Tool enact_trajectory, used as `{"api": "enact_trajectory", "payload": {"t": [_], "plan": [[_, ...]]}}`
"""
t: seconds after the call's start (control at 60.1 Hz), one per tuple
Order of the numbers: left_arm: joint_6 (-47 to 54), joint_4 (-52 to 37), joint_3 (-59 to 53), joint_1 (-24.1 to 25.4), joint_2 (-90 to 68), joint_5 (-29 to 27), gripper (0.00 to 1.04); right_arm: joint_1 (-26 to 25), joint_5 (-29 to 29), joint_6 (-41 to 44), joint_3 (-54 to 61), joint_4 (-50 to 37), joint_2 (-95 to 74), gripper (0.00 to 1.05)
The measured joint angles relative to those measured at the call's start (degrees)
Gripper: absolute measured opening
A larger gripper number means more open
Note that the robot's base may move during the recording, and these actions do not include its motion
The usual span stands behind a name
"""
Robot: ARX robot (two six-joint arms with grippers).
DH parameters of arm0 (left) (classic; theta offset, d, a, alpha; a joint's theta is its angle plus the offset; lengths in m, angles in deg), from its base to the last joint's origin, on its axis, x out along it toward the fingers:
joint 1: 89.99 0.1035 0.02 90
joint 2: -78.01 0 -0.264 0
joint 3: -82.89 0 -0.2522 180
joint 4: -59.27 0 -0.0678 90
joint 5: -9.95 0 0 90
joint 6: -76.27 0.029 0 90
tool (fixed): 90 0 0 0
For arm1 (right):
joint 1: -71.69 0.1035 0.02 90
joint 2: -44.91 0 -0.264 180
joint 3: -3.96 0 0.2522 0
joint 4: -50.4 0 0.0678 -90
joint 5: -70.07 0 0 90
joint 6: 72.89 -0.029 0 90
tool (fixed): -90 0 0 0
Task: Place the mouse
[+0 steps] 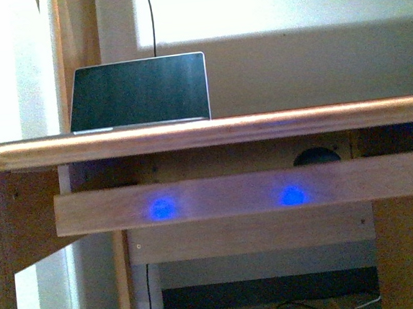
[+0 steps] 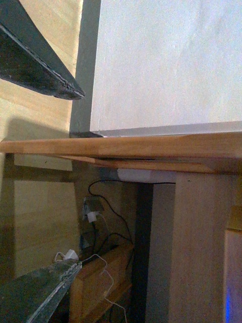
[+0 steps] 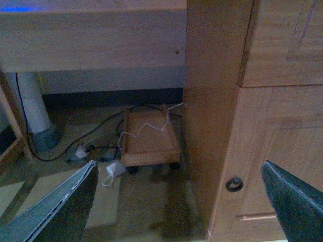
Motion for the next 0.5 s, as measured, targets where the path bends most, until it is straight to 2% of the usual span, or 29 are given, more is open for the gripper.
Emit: {"api": "enact_trajectory", "payload": {"t": [0.499], "plan": [[0.02,0.0,0.0,0.0,0.0,0.07,0.97,0.0,0.07,-0.02,0.0,0.0,0.02,0.97]]}}
